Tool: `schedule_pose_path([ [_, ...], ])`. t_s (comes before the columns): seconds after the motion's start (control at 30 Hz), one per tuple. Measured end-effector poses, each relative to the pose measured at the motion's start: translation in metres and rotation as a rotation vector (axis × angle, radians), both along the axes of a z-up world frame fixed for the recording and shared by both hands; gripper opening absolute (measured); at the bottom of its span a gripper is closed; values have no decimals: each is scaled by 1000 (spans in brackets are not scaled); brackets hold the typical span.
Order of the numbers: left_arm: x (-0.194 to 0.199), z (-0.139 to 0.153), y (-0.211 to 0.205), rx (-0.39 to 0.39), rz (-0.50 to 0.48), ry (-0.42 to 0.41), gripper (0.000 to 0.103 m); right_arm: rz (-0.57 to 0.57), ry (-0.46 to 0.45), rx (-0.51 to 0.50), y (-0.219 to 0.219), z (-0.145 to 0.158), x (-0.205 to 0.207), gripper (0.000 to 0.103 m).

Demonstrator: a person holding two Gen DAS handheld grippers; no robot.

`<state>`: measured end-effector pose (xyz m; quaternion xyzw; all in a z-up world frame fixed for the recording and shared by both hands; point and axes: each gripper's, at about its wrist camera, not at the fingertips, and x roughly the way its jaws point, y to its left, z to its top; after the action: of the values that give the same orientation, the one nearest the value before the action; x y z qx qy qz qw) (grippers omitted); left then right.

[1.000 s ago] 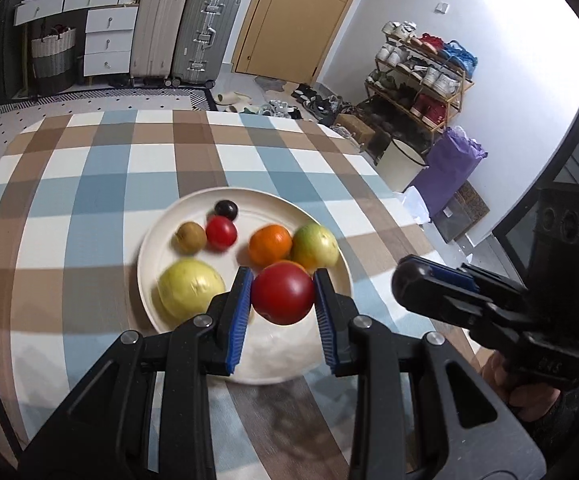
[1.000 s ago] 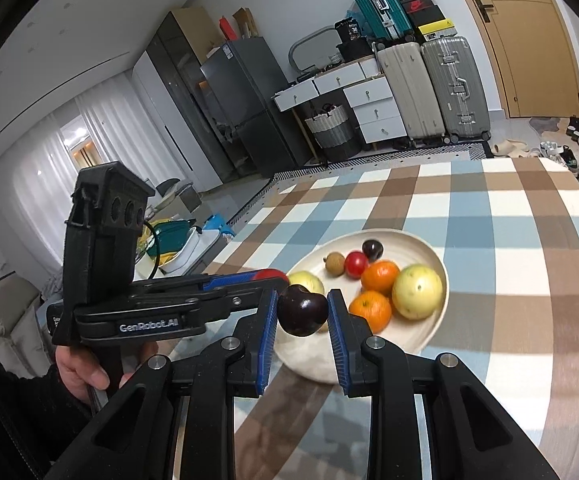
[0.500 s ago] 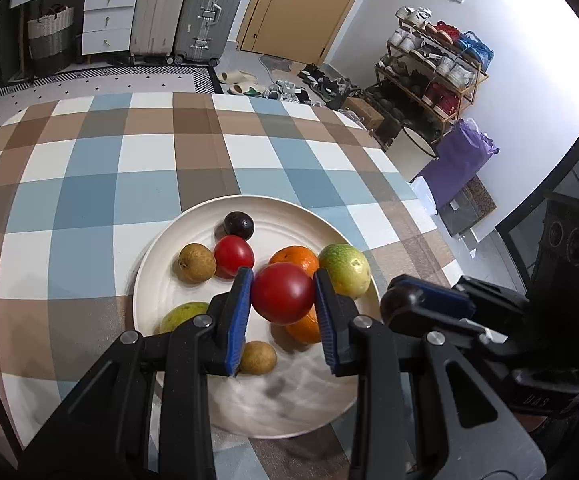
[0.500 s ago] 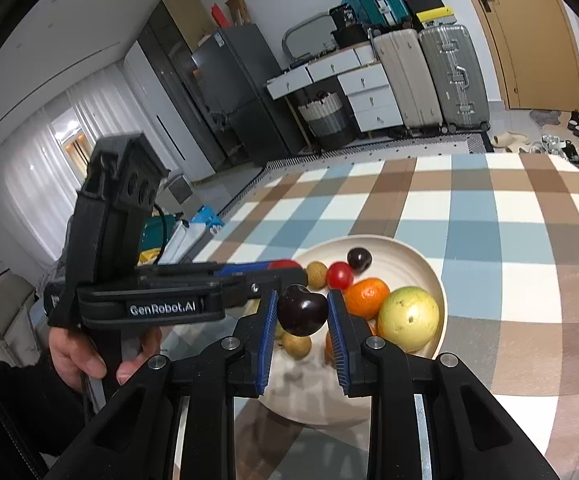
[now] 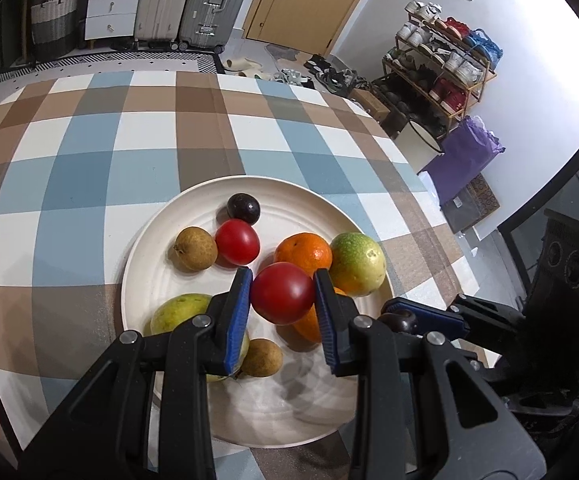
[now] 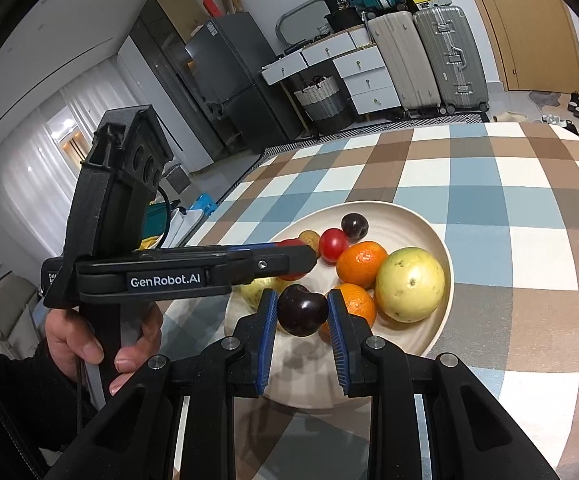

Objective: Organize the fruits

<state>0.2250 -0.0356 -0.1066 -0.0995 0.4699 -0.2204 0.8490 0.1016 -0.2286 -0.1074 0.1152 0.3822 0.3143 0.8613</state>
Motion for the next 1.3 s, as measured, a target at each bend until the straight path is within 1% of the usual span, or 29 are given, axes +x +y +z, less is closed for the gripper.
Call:
schedule_pose_path([
  [0.17,-2,2,0,-1,13,-6,28,-3,-3,-17,4,2,0,27],
  [0.2,-2,3,1,-2,24,-8,28,-8,-6,-35,7,2,0,34],
  [0.23,-2,3,2,-6,30,-9,28,-13,-9,-44,8,2,0,49],
  [0.27,-2,4,4,-12,34,-5,28,-16,-12,-44,7,2,-1,54],
  [0.3,-3,5,5,-19,39,-6,28,-15,-18,-33,7,2,-4,57],
  [0.37,-6,9,6,-19,40,-23,28,-17,-26,-19,4,3,-7,58],
  [0.47,-15,18,5,7,34,-62,28,-40,-40,-25,0,4,-11,58],
  [0.53,-22,22,6,5,40,-74,28,-72,-38,-5,-7,4,-15,65],
  [0.6,-30,26,8,8,56,-88,28,-103,-42,19,-15,4,-22,68],
  [0.7,-45,35,16,31,114,-139,28,-132,-58,15,-21,6,-31,69],
  [0.77,-57,42,24,38,153,-175,28,-140,-65,7,-24,7,-37,76],
  [0.8,-62,45,28,33,167,-181,28,-145,-74,0,-25,9,-42,78],
  [0.9,-77,51,37,29,190,-194,29,-150,-104,-3,-28,15,-54,80],
  [0.97,-88,54,42,43,208,-208,36,-164,-130,-10,-30,19,-63,83],
  [1.03,-100,55,46,53,227,-224,51,-176,-153,-10,-31,22,-70,86],
  [1.1,-113,55,48,67,239,-228,55,-193,-176,-12,-33,24,-77,89],
  [1.2,-130,54,51,87,248,-233,56,-226,-219,-21,-34,27,-88,91],
  [1.27,-143,54,51,98,257,-252,60,-259,-249,-23,-36,30,-96,94],
  [1.3,-149,54,51,106,263,-264,64,-269,-267,-15,-37,31,-101,95],
])
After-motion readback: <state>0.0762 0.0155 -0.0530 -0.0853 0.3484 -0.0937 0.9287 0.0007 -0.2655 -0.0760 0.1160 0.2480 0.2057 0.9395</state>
